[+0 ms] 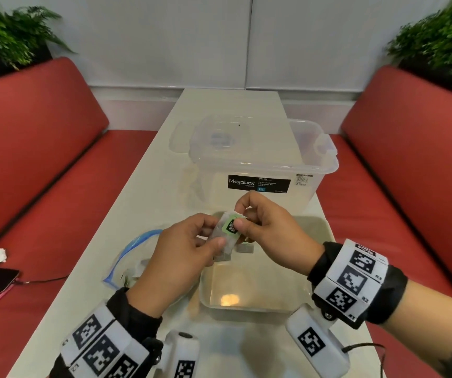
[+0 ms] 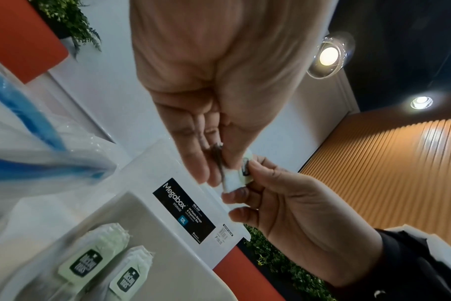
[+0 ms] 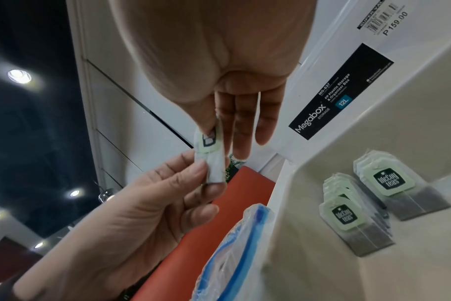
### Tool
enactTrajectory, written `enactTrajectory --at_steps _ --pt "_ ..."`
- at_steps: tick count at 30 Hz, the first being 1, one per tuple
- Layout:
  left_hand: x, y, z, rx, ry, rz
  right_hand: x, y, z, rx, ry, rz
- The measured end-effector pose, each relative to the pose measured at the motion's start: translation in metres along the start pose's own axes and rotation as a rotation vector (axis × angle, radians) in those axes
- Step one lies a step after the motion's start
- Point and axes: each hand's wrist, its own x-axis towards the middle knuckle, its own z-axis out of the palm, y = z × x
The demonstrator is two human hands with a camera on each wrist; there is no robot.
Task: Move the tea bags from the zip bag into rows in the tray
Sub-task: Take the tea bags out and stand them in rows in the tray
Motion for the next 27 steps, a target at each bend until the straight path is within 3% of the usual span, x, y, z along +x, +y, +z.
enactTrajectory --at_steps 6,14,27 --pt "0.002 -0.001 0.000 0.050 0.028 0.019 0.004 -0.003 -0.009 -0.183 0.038 -0.070" --pt "0.008 0.000 0.003 0.134 0.049 0.032 0.011 -0.007 -0.015 -0.258 -0.006 -0.105" --pt "0.016 -0.014 0.006 0.270 0.003 0.035 0.022 -0.010 -0.026 -0.428 -0.119 -0.042"
